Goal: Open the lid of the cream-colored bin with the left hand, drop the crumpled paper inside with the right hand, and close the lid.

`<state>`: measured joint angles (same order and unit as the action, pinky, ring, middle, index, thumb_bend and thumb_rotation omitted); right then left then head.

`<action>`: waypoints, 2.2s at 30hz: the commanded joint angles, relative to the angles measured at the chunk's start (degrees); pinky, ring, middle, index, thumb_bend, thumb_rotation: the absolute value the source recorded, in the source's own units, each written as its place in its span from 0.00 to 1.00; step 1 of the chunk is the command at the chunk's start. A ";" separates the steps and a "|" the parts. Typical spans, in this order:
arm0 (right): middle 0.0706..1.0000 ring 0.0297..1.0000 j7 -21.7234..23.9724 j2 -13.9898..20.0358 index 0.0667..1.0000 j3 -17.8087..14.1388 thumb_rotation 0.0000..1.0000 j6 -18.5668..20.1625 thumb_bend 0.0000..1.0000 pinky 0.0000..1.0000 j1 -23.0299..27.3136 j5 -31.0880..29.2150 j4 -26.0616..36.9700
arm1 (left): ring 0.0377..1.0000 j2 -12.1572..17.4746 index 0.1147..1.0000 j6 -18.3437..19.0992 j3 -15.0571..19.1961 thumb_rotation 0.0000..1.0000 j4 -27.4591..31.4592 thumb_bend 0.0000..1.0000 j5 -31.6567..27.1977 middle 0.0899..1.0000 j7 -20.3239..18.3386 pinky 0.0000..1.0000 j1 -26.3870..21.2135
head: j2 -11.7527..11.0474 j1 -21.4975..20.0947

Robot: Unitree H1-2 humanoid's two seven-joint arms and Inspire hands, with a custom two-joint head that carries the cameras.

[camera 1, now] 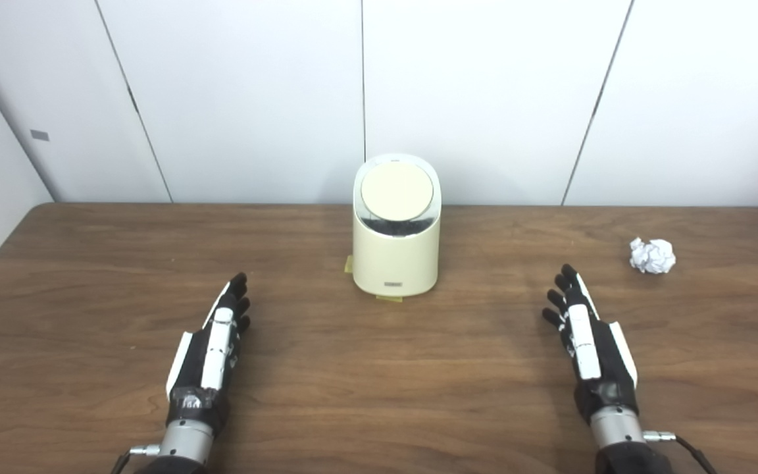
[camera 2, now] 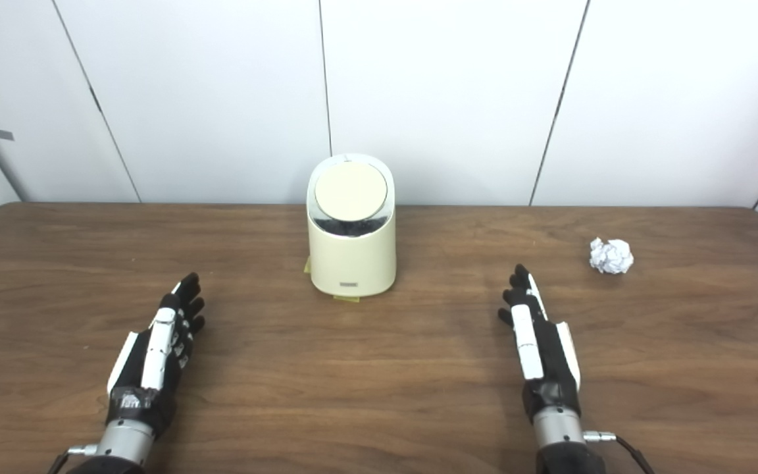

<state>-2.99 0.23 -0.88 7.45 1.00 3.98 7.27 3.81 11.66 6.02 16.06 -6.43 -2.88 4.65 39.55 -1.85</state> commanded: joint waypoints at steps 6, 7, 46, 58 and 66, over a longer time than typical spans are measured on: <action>0.96 0.94 -0.22 -0.06 0.97 -0.01 1.00 -2.26 0.49 0.89 1.45 0.10 0.67 | 1.00 0.46 1.00 -1.76 0.07 0.92 0.72 0.46 -0.52 1.00 -0.30 1.00 -0.32 | -0.14 -0.06; 0.97 0.94 -0.19 -0.04 0.97 0.00 1.00 -2.27 0.49 0.89 1.47 0.10 0.65 | 1.00 0.44 1.00 -1.60 0.09 0.92 0.78 0.46 -0.52 1.00 -0.25 1.00 -0.36 | -0.14 -0.06; 0.93 0.90 -0.01 1.41 0.96 3.44 1.00 -0.80 0.52 0.82 3.11 6.19 -0.38 | 0.94 8.50 0.94 15.26 -8.18 0.04 -11.03 0.91 26.30 0.92 -17.03 0.90 -45.83 | -1.27 2.12; 0.91 0.89 -1.28 0.95 0.96 4.70 1.00 -1.13 0.52 0.81 2.97 8.65 -0.84 | 0.99 8.06 0.97 15.25 -13.34 0.03 -22.10 0.90 40.00 0.98 -25.53 0.91 -56.60 | -1.55 1.98; 0.92 0.89 -1.49 0.16 0.96 5.07 1.00 -0.86 0.55 0.81 3.07 9.09 -0.89 | 0.97 7.98 0.94 14.72 -18.53 0.00 -27.75 0.90 41.89 0.97 -22.45 0.87 -60.68 | -1.56 1.42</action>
<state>-4.86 0.87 3.66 7.18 2.88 13.06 5.71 11.59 26.67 -12.26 -11.62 34.62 -27.24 -51.58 37.97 -0.26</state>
